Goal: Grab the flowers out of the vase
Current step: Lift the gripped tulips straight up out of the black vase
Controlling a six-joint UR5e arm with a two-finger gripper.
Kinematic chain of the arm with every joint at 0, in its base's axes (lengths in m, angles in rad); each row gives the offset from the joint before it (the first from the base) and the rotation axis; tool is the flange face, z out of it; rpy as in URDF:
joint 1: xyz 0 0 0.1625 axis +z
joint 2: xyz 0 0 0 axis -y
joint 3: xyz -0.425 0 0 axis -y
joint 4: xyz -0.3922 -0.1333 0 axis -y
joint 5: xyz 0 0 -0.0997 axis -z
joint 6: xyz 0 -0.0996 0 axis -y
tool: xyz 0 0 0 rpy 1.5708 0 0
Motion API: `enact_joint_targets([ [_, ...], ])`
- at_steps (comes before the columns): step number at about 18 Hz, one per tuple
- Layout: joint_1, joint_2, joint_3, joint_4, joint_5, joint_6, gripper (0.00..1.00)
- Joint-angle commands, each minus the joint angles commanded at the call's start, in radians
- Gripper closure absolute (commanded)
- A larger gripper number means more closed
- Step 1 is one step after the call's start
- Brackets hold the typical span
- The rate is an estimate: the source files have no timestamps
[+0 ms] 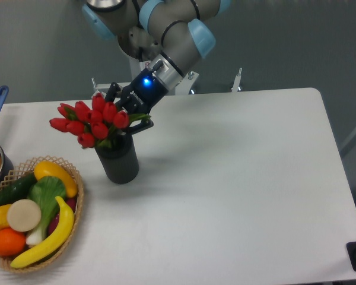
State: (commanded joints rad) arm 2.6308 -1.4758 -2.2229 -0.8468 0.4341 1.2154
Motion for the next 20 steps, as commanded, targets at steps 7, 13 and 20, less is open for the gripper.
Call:
enact_joint_targets([
  [7,0.015,0.066,0.038,-0.002,-0.002,-0.209,1.00],
  [13,0.040,0.077,0.107,-0.002,-0.063,-0.385,1.00],
  [20,0.098,0.077,0.175,0.000,-0.159,-0.491,1.00],
])
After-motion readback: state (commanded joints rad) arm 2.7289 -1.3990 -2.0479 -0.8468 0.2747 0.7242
